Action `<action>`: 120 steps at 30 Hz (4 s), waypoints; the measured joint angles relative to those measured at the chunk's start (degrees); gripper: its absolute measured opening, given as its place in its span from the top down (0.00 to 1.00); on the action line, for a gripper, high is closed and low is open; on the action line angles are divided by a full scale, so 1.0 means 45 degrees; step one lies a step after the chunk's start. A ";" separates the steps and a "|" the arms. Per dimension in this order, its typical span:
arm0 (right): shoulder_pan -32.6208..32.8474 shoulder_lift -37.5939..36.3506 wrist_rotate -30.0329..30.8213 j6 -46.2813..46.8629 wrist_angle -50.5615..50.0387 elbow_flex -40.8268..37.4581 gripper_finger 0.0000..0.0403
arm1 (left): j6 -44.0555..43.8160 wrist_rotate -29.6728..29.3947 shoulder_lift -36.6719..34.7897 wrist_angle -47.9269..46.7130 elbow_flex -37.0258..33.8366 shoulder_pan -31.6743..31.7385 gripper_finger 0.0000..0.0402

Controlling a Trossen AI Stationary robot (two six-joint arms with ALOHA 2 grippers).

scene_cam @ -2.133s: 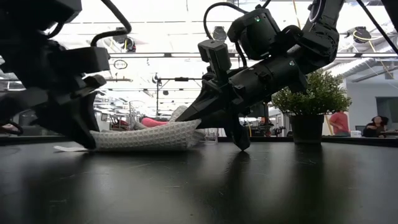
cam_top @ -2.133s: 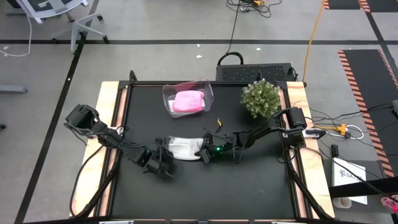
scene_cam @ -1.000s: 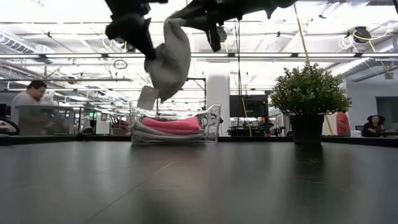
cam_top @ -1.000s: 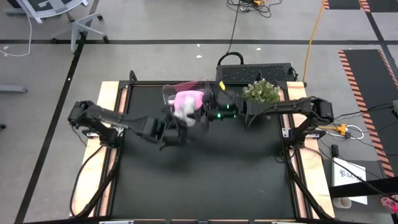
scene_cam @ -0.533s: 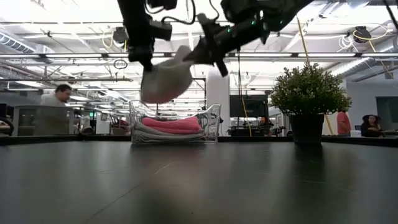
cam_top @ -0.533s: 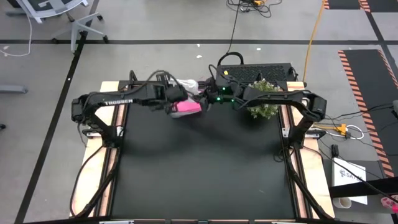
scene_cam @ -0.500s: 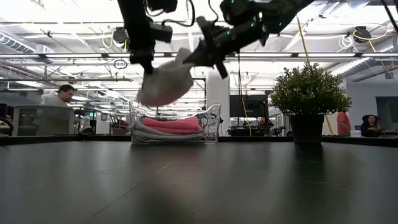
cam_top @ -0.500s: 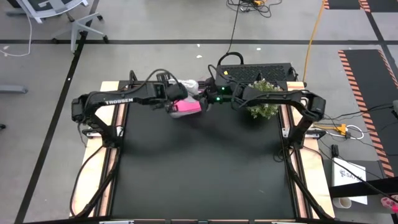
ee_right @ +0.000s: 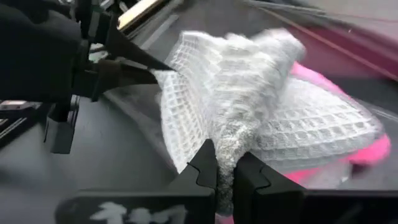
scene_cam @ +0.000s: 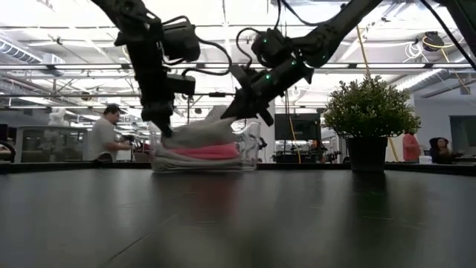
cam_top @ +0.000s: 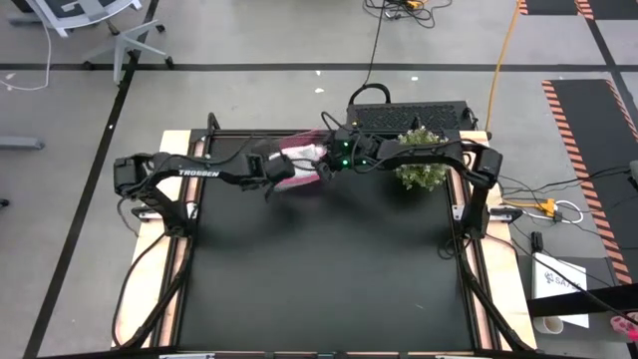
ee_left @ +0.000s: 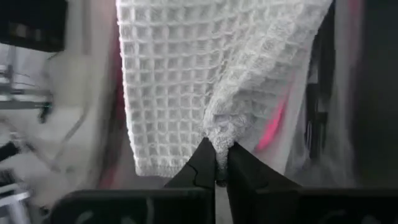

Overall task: Fold microfiber towels
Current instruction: Put the folded gray towel into the transparent bin

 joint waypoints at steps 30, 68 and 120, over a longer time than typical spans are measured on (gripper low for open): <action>-0.0141 -0.0768 -0.0374 0.0142 -0.0432 -0.0007 0.75 | 0.0646 -0.1022 0.0025 -0.1836 0.2258 -0.1083 0.68; 0.0290 0.3914 -0.0410 -0.5381 -0.9334 0.7374 1.00 | -0.9980 -0.0091 -0.6689 -0.6440 0.2255 -0.6229 0.68; -0.0617 0.4601 0.2006 -0.7290 -0.8289 0.7980 1.00 | -1.0927 -0.1124 -0.6542 -0.6428 0.2251 -0.6843 0.68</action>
